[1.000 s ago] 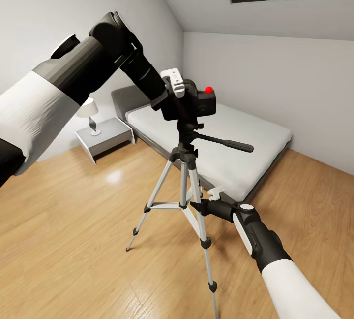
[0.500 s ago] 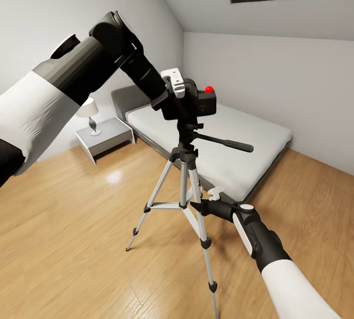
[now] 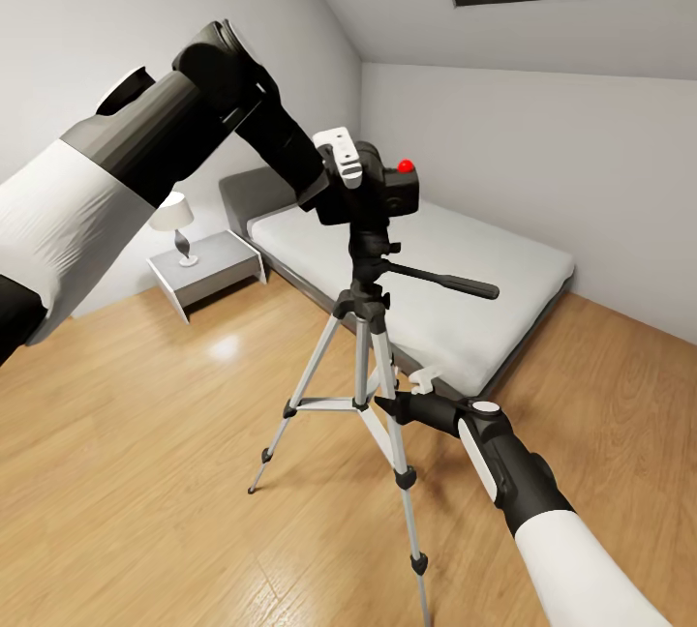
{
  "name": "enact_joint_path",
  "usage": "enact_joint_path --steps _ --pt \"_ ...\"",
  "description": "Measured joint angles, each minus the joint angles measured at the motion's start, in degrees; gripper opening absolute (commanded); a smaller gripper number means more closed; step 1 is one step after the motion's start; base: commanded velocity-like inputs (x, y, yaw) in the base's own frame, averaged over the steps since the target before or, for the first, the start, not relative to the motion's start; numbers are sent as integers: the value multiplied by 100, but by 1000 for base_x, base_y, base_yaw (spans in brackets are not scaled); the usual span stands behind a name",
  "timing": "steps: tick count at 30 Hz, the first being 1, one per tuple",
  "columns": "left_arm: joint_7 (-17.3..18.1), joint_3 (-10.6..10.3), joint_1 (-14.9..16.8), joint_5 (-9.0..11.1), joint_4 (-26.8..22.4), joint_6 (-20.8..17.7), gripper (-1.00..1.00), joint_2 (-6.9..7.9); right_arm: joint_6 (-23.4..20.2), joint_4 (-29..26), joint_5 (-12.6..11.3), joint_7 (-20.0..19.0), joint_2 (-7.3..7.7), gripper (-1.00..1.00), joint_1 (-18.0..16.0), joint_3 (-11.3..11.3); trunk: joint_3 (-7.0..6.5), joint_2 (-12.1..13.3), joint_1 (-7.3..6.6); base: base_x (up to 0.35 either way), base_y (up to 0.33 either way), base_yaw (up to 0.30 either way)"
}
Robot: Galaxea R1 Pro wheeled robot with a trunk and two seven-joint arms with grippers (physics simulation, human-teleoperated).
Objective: Attach the digital camera to the camera tripod in the bedroom.
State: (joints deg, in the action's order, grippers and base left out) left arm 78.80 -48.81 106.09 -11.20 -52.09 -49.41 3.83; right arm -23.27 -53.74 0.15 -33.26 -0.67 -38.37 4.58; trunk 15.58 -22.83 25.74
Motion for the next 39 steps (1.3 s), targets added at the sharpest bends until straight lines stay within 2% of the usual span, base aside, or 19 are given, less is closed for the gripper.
enact_joint_path --steps 4,25,26,39 --pt "-10 8 0 46 27 160 -100 1 1 3 0 -1 0 -100 -2 0 0 0 0 0 0 0" --pt "-10 11 0 88 53 193 -100 -3 0 -2 3 2 -3 -100 0 0 0 0 0 0 0 0" --pt "-10 11 0 88 54 193 100 -4 0 0 2 2 -2 -100 0 0 0 0 0 0 0 0" --pt "-3 16 0 85 57 197 100 -1 2 3 0 -1 0 -100 0 -1 0 0 0 0 0 0"
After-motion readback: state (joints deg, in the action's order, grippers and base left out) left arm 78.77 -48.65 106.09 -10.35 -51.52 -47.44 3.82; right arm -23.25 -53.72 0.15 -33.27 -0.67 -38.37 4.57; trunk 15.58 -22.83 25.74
